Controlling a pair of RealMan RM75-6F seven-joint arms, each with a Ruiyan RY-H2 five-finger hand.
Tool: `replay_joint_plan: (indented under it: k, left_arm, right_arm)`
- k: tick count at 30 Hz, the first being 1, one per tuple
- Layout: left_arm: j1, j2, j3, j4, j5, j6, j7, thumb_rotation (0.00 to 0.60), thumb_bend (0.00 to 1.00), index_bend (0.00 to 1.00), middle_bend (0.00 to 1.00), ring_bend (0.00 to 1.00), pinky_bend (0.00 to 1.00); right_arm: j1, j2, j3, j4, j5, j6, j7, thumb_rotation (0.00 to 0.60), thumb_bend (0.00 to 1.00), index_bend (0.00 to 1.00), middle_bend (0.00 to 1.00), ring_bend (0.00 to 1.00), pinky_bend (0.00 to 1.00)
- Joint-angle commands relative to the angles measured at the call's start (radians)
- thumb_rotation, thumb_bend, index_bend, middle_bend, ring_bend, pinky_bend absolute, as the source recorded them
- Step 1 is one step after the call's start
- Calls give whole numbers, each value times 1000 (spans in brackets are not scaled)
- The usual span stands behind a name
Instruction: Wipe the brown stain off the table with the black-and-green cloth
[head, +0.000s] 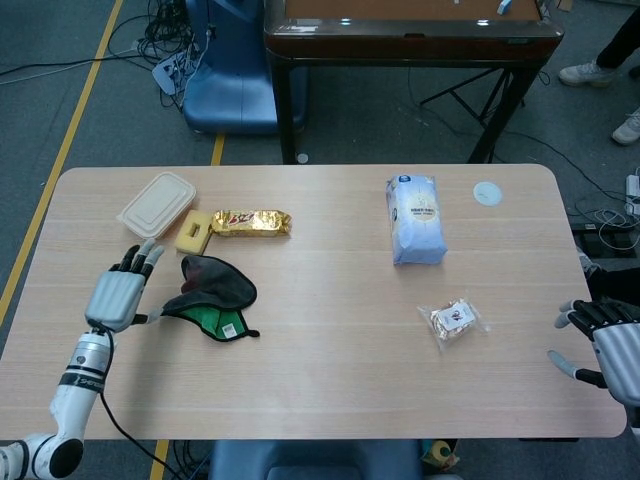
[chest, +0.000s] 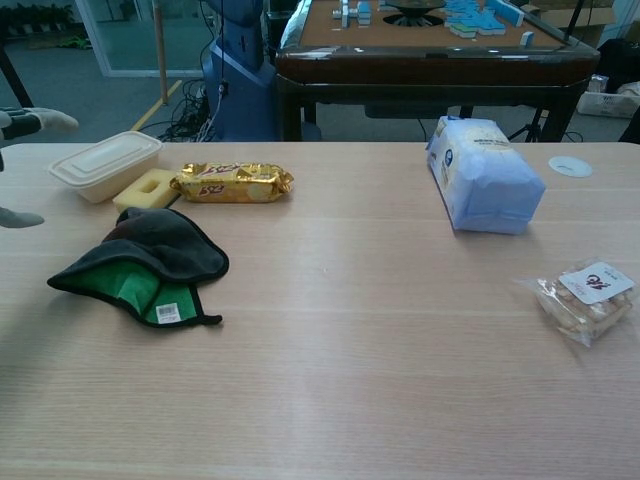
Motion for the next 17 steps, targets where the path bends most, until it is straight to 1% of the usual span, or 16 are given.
replay_joint_plan:
  k: [1,5,11,17]
  left_arm:
    - [79,54,36,-55,43,80,-50,600,170,0,0,39,311]
    - [167,96,67,-93,96,173,-97,600,169,0,0,42,311]
    - [275,110,105,-105,178,289,-134,600,170,0,0,42,311]
    - [355,120,131,-133,232,357,-140,600,170,0,0,42,311]
  right_arm:
    - [8,-2,-2,-1,-5,-11,-3,600,254,468,367,341,319]
    - [23,-9,-6,-2,-23,-27,-4,600,254,468,365,341,319]
    - [34,-15,-10,-4,-38,-36,-11,600,255,468,360,328,319]
    - [33,-21,-15,-6,-59,-21,-23,600,254,468,359,321,319]
